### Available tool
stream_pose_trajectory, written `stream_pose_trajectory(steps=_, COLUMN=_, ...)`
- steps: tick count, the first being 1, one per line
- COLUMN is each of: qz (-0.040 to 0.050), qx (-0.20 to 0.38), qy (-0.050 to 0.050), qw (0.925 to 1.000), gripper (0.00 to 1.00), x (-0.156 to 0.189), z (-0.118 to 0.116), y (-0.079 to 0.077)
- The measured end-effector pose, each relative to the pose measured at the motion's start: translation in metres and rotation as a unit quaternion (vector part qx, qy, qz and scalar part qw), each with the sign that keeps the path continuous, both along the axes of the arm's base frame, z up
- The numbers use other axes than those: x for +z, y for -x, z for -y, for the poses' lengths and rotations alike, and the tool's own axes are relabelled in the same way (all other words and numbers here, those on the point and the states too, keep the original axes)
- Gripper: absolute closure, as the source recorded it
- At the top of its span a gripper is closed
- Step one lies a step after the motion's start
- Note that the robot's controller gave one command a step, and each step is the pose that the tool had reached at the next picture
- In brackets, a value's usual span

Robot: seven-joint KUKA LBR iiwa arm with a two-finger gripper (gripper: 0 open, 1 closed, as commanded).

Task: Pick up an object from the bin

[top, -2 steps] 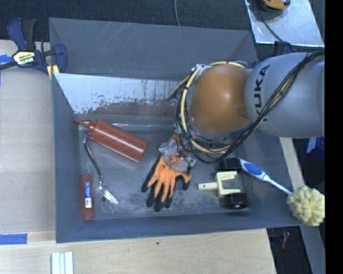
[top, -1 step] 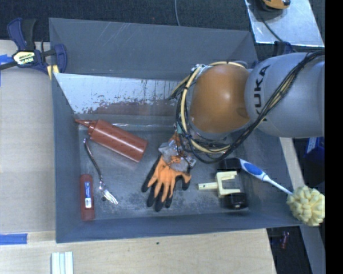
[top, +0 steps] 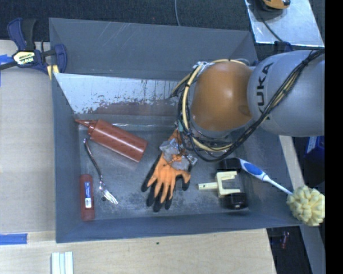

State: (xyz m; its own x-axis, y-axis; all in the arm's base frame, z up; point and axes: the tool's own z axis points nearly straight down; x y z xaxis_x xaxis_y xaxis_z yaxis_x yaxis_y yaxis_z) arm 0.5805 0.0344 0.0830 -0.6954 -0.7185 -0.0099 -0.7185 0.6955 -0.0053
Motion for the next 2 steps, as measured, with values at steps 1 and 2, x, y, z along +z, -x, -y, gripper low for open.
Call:
stream_pose_trajectory(steps=1, qz=-0.0014, qx=-0.001, qy=0.000, qw=1.0000, gripper=1.00, x=0.039, z=0.000, y=0.001)
stream_pose_trajectory(steps=2, qz=0.0012, qx=-0.001, qy=0.000, qw=1.0000, gripper=1.00, x=0.066, z=0.000, y=-0.001)
